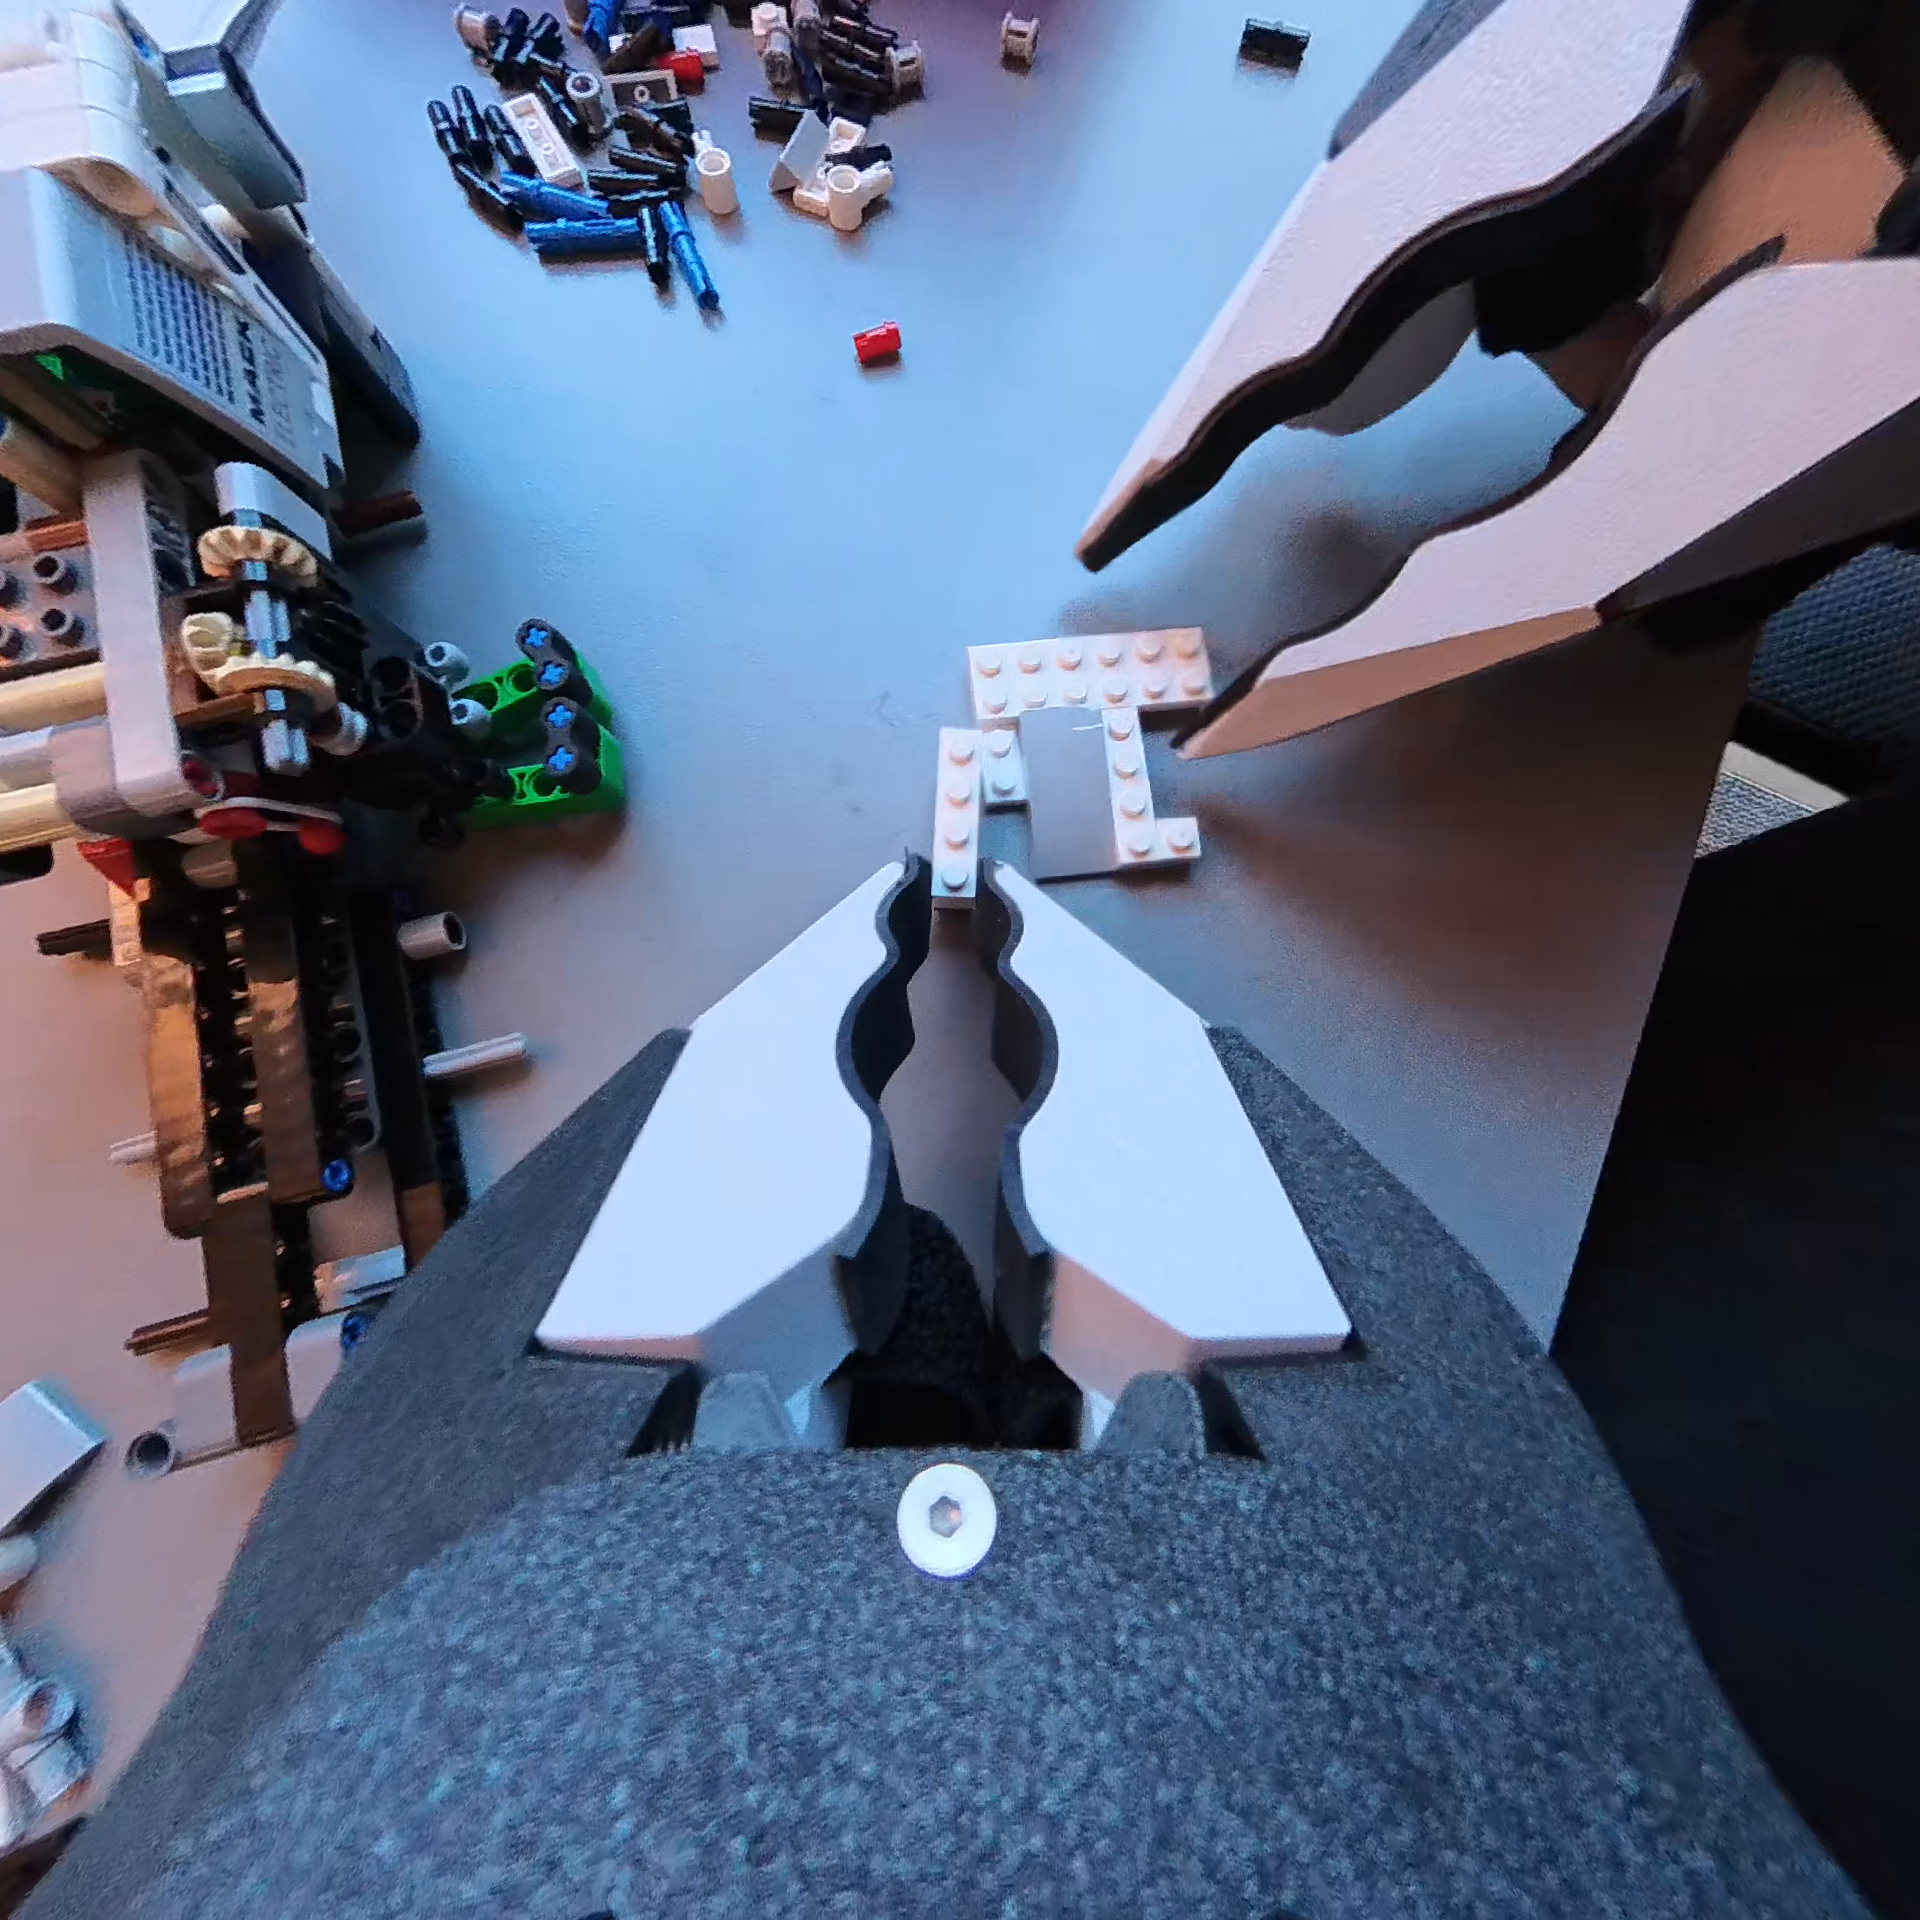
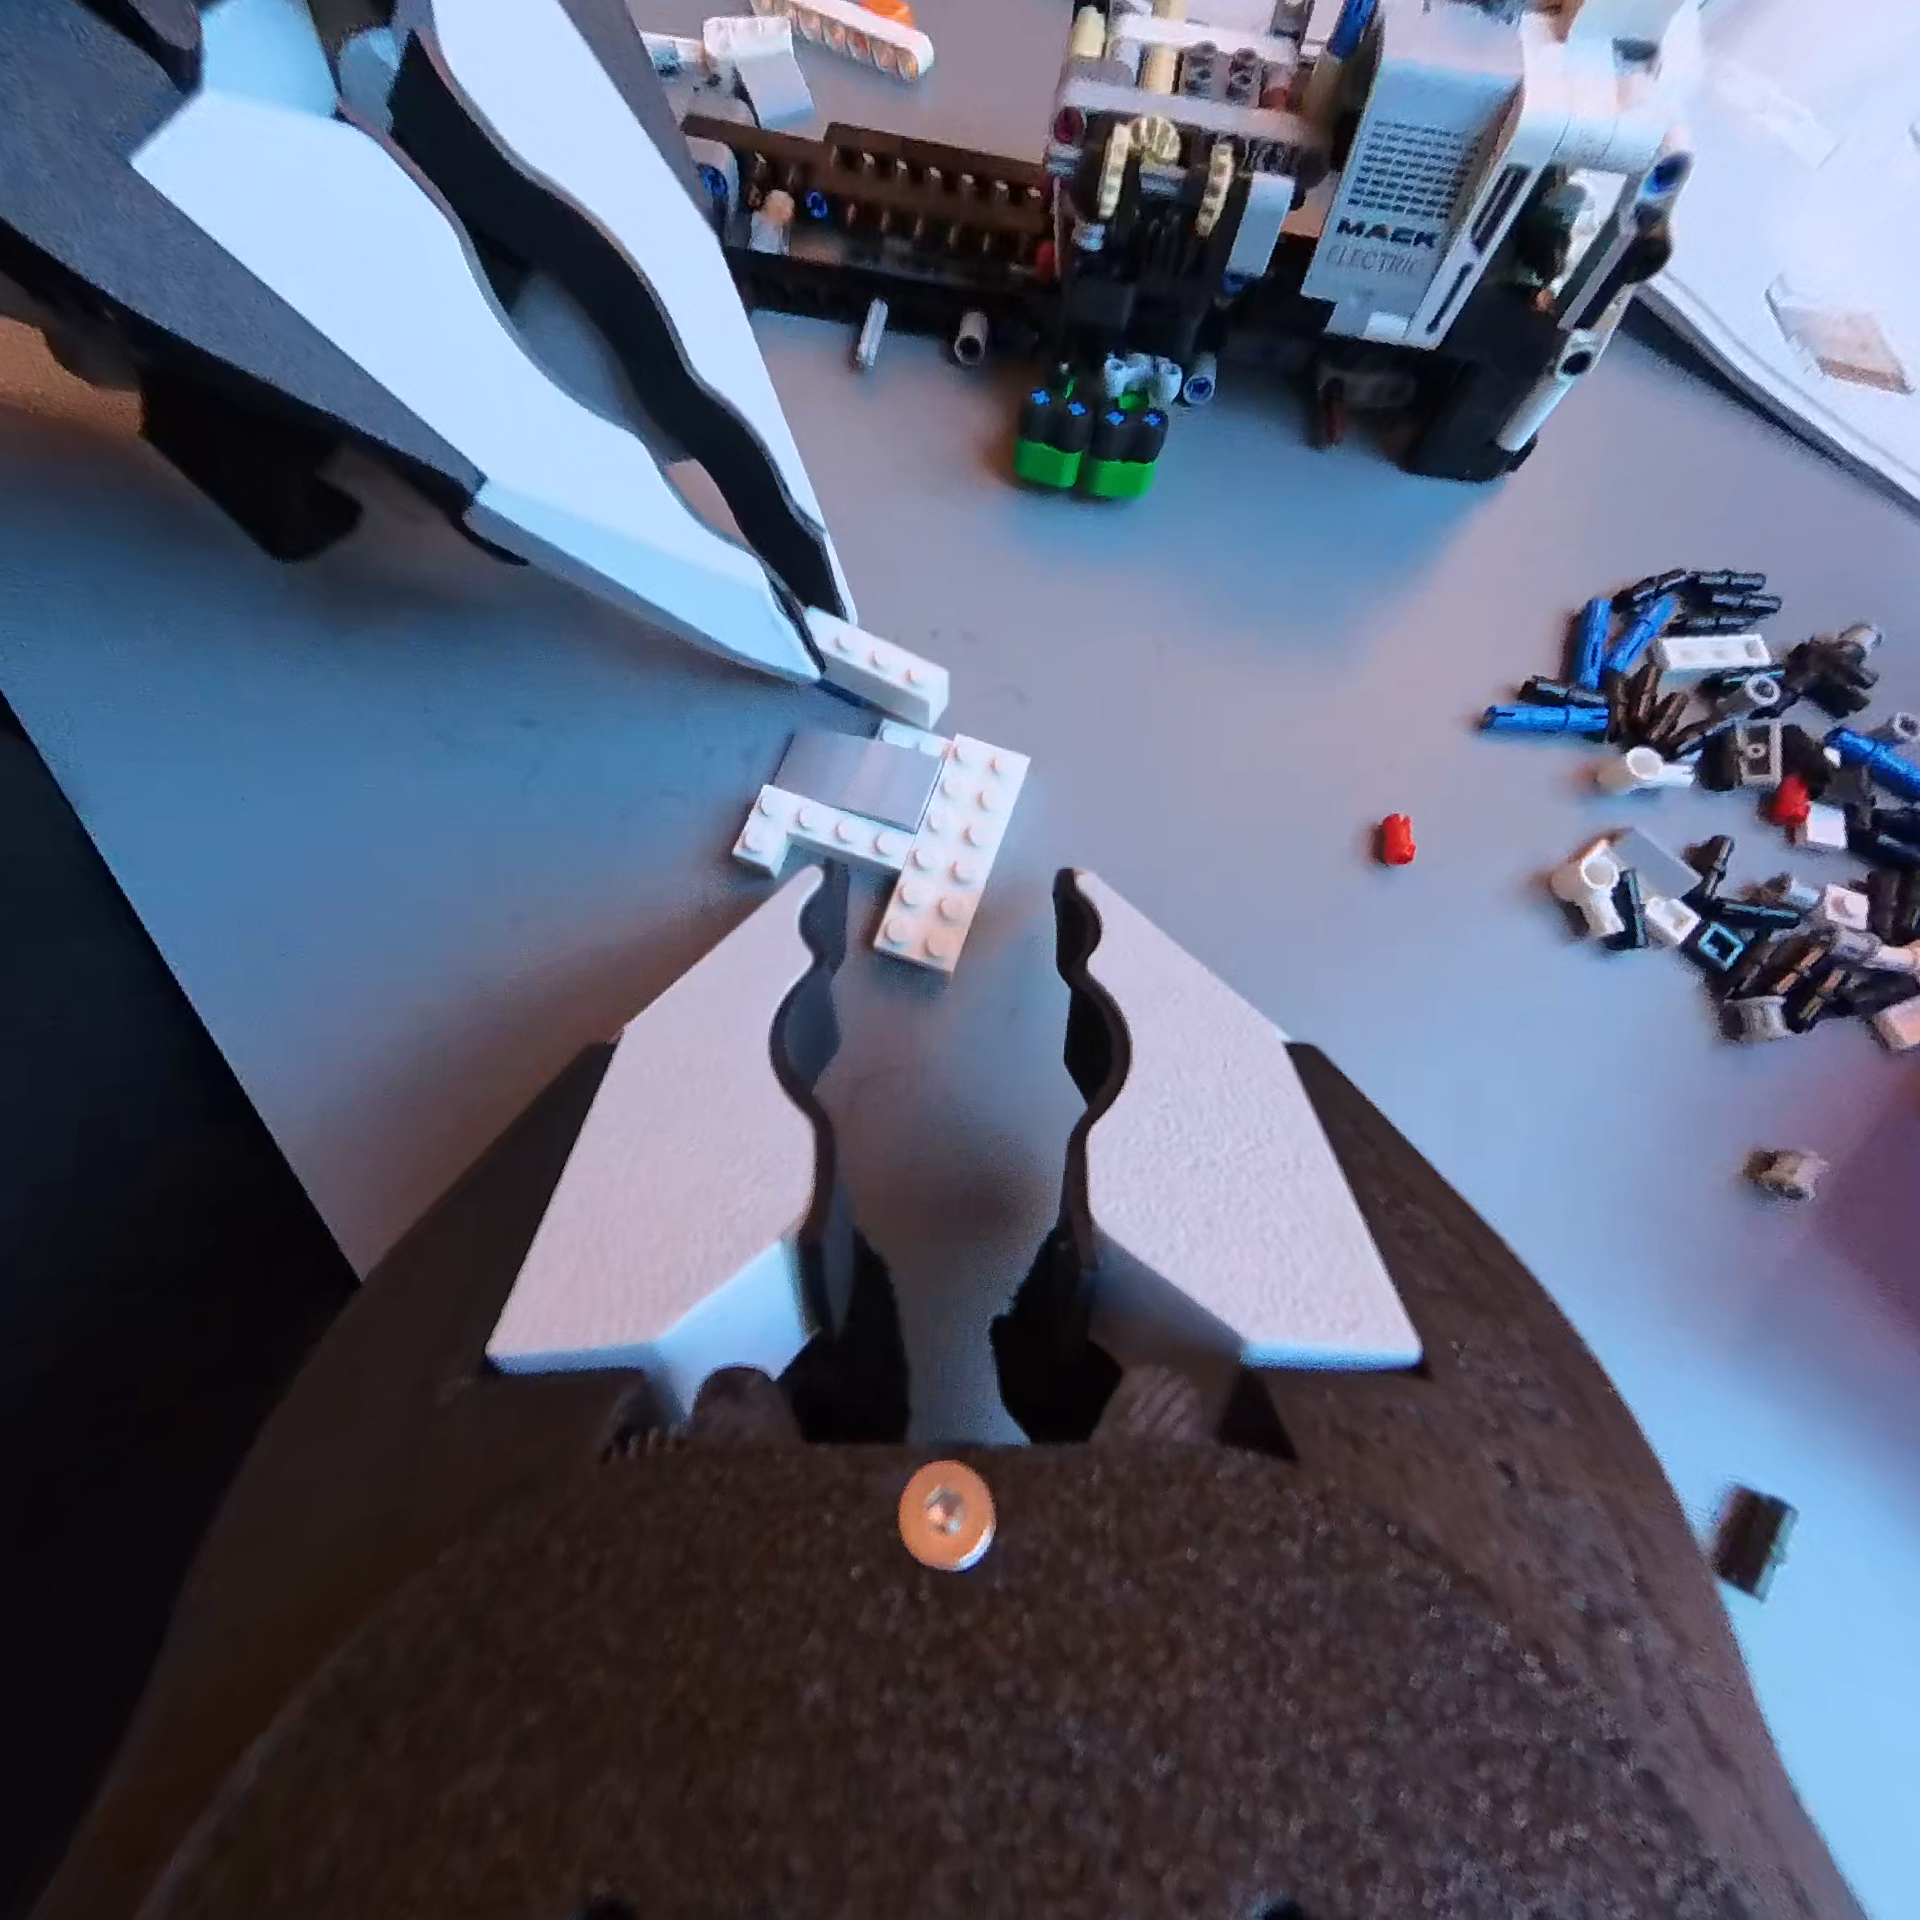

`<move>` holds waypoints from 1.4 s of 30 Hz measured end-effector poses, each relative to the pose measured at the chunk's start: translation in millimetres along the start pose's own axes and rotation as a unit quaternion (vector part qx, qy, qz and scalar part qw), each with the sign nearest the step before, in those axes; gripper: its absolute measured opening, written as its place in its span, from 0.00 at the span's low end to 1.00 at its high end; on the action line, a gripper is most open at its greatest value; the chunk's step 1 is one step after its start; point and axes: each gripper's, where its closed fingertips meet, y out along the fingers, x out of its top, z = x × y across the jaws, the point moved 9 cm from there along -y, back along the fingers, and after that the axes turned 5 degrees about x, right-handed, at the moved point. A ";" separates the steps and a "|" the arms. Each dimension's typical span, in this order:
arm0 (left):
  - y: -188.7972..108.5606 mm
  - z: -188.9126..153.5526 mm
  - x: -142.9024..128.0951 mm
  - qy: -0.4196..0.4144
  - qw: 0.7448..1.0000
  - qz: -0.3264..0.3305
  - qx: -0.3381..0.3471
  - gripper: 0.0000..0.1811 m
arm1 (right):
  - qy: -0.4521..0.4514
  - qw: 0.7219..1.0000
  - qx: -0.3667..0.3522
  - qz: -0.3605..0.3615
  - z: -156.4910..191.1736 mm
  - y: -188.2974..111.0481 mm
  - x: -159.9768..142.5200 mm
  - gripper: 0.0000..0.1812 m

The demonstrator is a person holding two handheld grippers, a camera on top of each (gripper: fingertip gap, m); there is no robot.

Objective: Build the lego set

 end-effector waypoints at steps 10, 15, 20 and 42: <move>-33.5 -9.6 -3.4 0.174 0.969 -0.129 0.117 0.04 | 0.098 0.985 0.085 -0.113 5.1 -0.1 32.9 0.20; -50.3 -17.2 -9.9 0.311 0.915 -0.185 0.176 0.04 | 0.211 0.926 0.262 -0.173 -1.7 7.9 43.3 0.20; -56.9 -19.8 -13.6 0.318 0.913 -0.191 0.172 0.04 | 0.188 0.925 0.275 -0.184 7.2 11.2 49.9 0.06; -69.6 2.4 -18.7 -0.031 0.950 -0.195 -0.243 0.08 | 0.045 0.929 0.300 -0.211 35.4 -3.1 56.4 0.06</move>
